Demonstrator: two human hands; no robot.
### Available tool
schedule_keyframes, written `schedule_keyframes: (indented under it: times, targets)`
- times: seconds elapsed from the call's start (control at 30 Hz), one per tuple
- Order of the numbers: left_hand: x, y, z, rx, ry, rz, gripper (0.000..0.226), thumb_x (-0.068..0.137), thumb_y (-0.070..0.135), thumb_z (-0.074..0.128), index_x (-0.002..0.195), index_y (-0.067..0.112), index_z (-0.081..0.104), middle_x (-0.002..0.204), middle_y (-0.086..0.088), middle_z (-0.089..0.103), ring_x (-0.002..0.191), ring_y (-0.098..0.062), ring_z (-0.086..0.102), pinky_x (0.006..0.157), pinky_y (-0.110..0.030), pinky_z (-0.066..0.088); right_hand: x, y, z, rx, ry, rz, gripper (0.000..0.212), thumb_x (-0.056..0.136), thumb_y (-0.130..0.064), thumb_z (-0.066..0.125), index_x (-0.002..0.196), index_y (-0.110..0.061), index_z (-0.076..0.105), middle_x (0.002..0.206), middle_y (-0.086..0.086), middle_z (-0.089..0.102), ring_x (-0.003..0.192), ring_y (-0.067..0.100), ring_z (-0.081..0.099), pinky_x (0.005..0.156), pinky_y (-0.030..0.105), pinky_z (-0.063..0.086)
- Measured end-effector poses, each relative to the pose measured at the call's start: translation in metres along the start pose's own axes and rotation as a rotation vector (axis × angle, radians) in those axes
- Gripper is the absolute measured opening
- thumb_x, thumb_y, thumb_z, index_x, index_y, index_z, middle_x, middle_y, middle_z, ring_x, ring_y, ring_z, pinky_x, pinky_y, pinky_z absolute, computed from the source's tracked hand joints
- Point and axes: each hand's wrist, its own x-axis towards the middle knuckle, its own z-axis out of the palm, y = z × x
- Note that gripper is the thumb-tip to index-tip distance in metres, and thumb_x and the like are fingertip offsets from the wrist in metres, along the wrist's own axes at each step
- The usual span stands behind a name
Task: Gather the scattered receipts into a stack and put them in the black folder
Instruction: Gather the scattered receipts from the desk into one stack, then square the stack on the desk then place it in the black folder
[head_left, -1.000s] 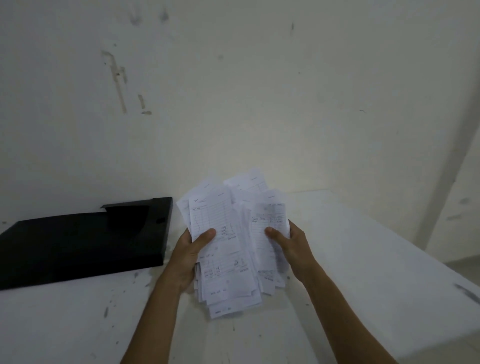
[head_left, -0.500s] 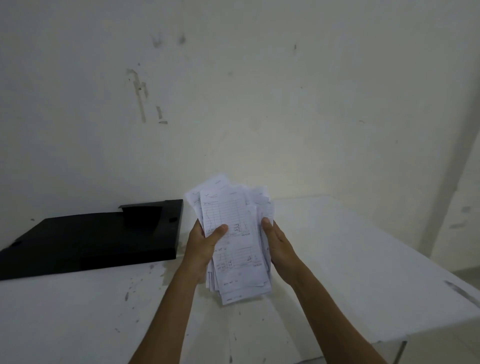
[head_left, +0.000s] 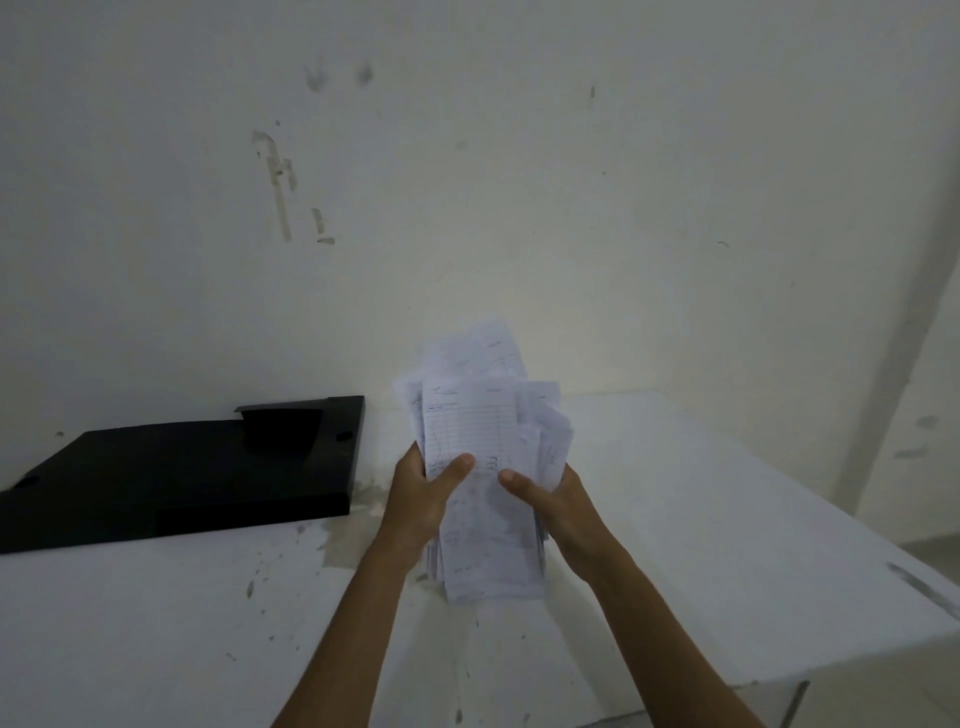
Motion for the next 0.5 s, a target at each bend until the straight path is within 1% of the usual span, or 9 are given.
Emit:
schedule_keyframes:
  times: [0.07,0.1,0.2,0.23,0.3,0.37,0.43,0.5]
  targets:
    - [-0.005,-0.003,0.003,0.036,-0.027,-0.004,0.032,0.090,0.015,0.071,0.111,0.035,0.060,0.109,0.009,0.070,0.090,0.000,0.071,0.072,-0.020,0.058,0.000,0.004,0.002,-0.072,0.026,0.016,0.051,0.087,-0.028,0.076,0.135,-0.023,0.057,0.125,0.000,0.071,0.112,0.018,0.070,0.091,0.039,0.060]
    - [-0.007,-0.006,0.002,0.054,-0.030,-0.010,0.033,0.089,0.016,0.071,0.112,0.037,0.058,0.111,0.010,0.070,0.092,0.000,0.070,0.073,-0.020,0.058,0.000,0.007,0.002,-0.127,0.043,0.006,0.049,0.088,-0.028,0.075,0.133,-0.023,0.057,0.124,-0.001,0.071,0.111,0.018,0.070,0.091,0.036,0.060]
    - [-0.013,-0.016,-0.003,0.082,-0.037,-0.031,0.040,0.087,0.020,0.074,0.120,0.032,0.055,0.120,0.005,0.067,0.106,-0.008,0.067,0.082,-0.026,0.059,-0.001,0.015,-0.004,-0.296,0.078,-0.059,0.045,0.089,-0.030,0.074,0.129,-0.024,0.056,0.122,-0.005,0.069,0.111,0.012,0.068,0.086,0.022,0.059]
    - [-0.015,-0.018,-0.004,0.080,-0.038,-0.036,0.042,0.087,0.020,0.073,0.123,0.031,0.054,0.121,0.005,0.067,0.107,-0.009,0.066,0.082,-0.025,0.059,-0.001,0.016,-0.007,-0.322,0.080,-0.072,0.047,0.088,-0.031,0.075,0.130,-0.022,0.056,0.123,-0.006,0.068,0.112,0.012,0.068,0.086,0.022,0.059]
    - [-0.019,-0.019,-0.004,0.087,-0.034,-0.017,0.045,0.089,0.019,0.072,0.128,0.028,0.052,0.121,0.007,0.066,0.106,-0.006,0.065,0.079,-0.020,0.058,-0.001,0.019,-0.015,-0.335,0.064,-0.071,0.050,0.086,-0.033,0.077,0.131,-0.019,0.059,0.123,-0.006,0.070,0.111,0.012,0.069,0.089,0.031,0.061]
    - [-0.018,-0.014,-0.003,0.098,-0.022,0.017,0.048,0.090,0.019,0.070,0.133,0.025,0.050,0.120,0.007,0.065,0.107,-0.005,0.064,0.077,-0.018,0.058,0.000,0.016,-0.020,-0.365,0.042,-0.086,0.047,0.087,-0.033,0.075,0.129,-0.017,0.062,0.121,-0.005,0.073,0.108,0.011,0.071,0.089,0.039,0.061]
    - [-0.011,-0.005,-0.001,0.088,-0.013,0.056,0.046,0.090,0.018,0.070,0.131,0.026,0.050,0.119,0.010,0.065,0.108,-0.005,0.064,0.079,-0.020,0.058,0.004,0.005,-0.020,-0.374,0.041,-0.119,0.043,0.090,-0.033,0.073,0.129,-0.016,0.063,0.120,-0.005,0.073,0.107,0.011,0.072,0.088,0.037,0.061]
    - [-0.003,0.005,0.001,0.095,-0.024,0.091,0.046,0.089,0.019,0.070,0.129,0.030,0.049,0.119,0.013,0.064,0.108,-0.004,0.063,0.082,-0.023,0.058,0.010,-0.008,-0.017,-0.369,0.040,-0.158,0.044,0.092,-0.031,0.070,0.133,-0.018,0.059,0.122,-0.007,0.071,0.110,0.009,0.070,0.088,0.029,0.060]
